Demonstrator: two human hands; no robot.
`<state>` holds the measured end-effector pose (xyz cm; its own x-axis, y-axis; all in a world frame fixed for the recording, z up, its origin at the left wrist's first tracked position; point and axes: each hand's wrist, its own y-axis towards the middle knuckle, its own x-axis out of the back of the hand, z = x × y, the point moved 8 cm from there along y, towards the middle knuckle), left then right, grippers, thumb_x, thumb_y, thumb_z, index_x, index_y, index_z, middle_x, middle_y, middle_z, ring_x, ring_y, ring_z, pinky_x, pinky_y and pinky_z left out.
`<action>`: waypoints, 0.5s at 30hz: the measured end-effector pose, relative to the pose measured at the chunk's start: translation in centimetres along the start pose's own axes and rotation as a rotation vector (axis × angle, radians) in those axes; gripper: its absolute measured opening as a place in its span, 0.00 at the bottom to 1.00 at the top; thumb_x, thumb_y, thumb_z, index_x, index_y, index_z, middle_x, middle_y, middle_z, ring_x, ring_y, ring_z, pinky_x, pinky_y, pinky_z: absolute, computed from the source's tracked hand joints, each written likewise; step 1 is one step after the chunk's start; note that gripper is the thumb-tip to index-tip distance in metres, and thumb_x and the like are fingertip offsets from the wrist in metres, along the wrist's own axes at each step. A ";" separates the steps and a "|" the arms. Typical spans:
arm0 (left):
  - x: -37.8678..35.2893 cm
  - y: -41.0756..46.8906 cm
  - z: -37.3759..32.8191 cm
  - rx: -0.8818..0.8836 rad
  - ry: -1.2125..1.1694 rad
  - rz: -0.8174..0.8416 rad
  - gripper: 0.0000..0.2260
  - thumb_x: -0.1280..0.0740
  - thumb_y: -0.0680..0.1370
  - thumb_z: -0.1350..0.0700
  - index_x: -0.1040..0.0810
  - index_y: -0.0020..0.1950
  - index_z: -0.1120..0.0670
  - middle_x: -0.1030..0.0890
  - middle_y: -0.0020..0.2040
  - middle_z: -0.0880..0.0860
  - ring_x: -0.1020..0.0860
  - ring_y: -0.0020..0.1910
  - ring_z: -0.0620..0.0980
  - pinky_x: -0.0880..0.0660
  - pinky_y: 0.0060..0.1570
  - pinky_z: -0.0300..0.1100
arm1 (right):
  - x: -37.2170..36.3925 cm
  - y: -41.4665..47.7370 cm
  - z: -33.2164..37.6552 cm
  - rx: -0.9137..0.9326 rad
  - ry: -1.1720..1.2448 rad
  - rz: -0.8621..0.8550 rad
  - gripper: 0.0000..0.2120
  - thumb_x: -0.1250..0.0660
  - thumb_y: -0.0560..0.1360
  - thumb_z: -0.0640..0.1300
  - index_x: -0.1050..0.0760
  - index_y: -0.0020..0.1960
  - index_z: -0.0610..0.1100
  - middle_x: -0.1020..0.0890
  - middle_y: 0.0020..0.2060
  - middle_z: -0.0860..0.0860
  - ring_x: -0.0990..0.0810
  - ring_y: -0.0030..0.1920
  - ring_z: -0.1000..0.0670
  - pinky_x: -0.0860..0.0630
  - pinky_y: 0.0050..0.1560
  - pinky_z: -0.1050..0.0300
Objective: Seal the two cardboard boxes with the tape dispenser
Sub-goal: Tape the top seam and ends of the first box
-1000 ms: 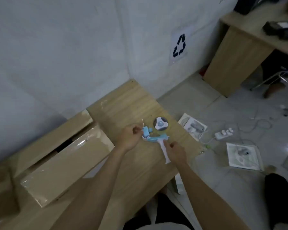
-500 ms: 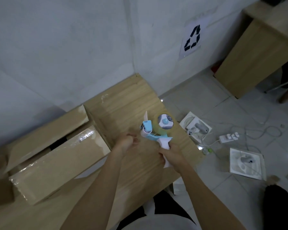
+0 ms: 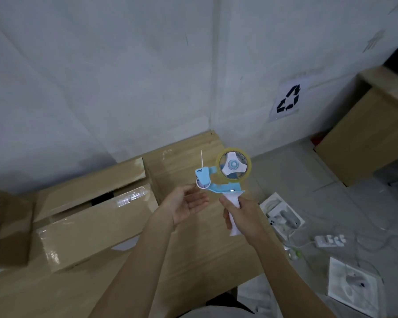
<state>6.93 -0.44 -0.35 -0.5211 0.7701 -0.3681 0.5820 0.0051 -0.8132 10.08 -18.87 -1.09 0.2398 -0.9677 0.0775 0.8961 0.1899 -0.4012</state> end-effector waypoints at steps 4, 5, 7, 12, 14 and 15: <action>0.7 -0.4 -0.6 -0.056 -0.040 -0.028 0.04 0.34 0.80 0.67 0.23 0.52 0.67 0.20 0.41 0.60 0.16 0.31 0.51 0.17 0.31 0.43 | -0.1 0.3 0.7 0.019 -0.022 0.021 0.25 0.27 0.76 0.55 0.22 0.38 0.32 0.18 0.30 0.41 0.23 0.27 0.44 0.26 0.30 0.54; 0.8 -0.4 -0.7 -0.070 -0.033 -0.033 0.04 0.34 0.80 0.68 0.23 0.53 0.67 0.21 0.42 0.60 0.16 0.30 0.51 0.17 0.31 0.43 | -0.1 0.3 0.9 0.020 -0.024 0.024 0.24 0.27 0.76 0.55 0.22 0.39 0.32 0.18 0.30 0.42 0.23 0.26 0.44 0.26 0.30 0.55; 1.0 -0.4 -1.2 -0.109 0.004 -0.048 0.07 0.33 0.80 0.69 0.24 0.58 0.66 0.20 0.42 0.60 0.16 0.31 0.50 0.17 0.31 0.42 | -0.2 0.3 1.1 0.020 -0.024 0.034 0.22 0.26 0.76 0.54 0.21 0.41 0.34 0.17 0.31 0.43 0.22 0.27 0.44 0.24 0.30 0.55; 1.3 -0.7 -4.2 -0.274 0.295 -0.100 0.08 0.30 0.77 0.70 0.23 0.53 0.61 0.17 0.37 0.59 0.18 0.29 0.49 0.18 0.31 0.40 | -1.0 0.8 1.2 0.004 0.118 0.136 0.11 0.24 0.74 0.40 0.18 0.52 0.34 0.14 0.41 0.36 0.14 0.43 0.35 0.16 0.48 0.41; 1.2 -1.0 -5.5 -0.293 0.351 -0.089 0.07 0.29 0.76 0.70 0.21 0.52 0.62 0.17 0.34 0.58 0.18 0.29 0.48 0.18 0.31 0.40 | -1.7 1.1 1.5 0.003 0.089 0.193 0.09 0.25 0.76 0.40 0.19 0.52 0.36 0.13 0.44 0.38 0.13 0.44 0.36 0.16 0.49 0.41; 1.3 -1.2 -6.1 -0.297 0.364 -0.085 0.06 0.29 0.76 0.70 0.21 0.50 0.62 0.17 0.33 0.57 0.18 0.29 0.47 0.18 0.32 0.39 | -2.1 1.2 1.7 0.002 0.067 0.217 0.09 0.26 0.76 0.41 0.19 0.52 0.37 0.13 0.45 0.39 0.13 0.41 0.37 0.16 0.45 0.43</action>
<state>9.34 4.39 2.93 -0.3534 0.9320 -0.0809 0.7277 0.2195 -0.6498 11.27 -16.34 -0.21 0.4017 -0.9130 -0.0709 0.8270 0.3949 -0.4002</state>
